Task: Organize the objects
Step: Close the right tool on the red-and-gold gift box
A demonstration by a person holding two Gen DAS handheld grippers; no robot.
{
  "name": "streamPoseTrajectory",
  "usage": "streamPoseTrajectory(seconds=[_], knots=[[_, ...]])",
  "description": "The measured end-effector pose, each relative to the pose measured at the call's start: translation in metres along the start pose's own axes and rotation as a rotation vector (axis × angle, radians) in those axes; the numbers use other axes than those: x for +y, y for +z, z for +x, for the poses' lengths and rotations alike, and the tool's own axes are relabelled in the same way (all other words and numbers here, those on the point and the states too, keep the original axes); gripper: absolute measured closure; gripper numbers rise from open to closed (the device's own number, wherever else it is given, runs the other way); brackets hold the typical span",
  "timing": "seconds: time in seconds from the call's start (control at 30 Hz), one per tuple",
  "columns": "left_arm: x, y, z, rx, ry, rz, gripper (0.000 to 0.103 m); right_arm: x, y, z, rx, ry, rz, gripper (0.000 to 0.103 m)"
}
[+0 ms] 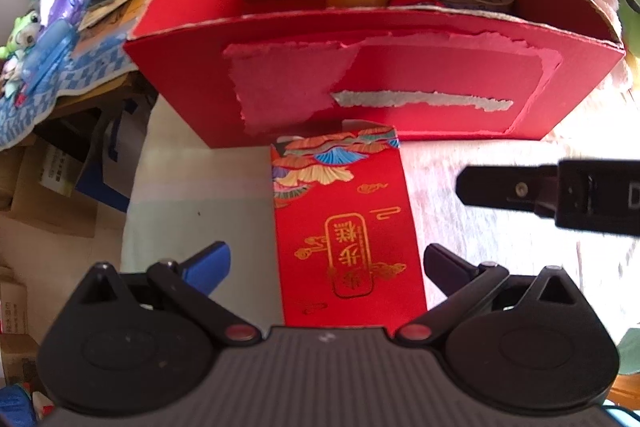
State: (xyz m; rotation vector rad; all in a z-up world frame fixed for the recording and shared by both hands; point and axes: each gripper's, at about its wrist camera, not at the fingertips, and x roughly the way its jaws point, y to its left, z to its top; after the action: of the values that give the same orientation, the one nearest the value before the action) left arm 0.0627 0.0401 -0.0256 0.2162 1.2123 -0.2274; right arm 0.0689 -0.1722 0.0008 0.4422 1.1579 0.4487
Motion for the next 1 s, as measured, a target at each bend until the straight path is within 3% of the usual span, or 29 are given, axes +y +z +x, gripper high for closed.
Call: streamPoseTrajectory(seconds=[0.23,0.57,0.87,1.0], knots=[[0.009,0.004,0.009,0.029,-0.067,0.017,0.000,0.007,0.003,0.011,0.005,0.012,0.027,0.057],[0.009,0.013,0.013,0.039,-0.098,0.093,0.000,0.006,0.008,0.023,0.023,0.016,0.066,0.057],[0.013,0.018,0.020,0.076,-0.174,0.109,0.000,0.007,0.015,0.033,0.054,0.031,0.066,0.057],[0.013,0.019,0.022,0.078,-0.170,0.111,0.000,0.007,0.018,0.037,0.068,0.033,0.064,0.057]])
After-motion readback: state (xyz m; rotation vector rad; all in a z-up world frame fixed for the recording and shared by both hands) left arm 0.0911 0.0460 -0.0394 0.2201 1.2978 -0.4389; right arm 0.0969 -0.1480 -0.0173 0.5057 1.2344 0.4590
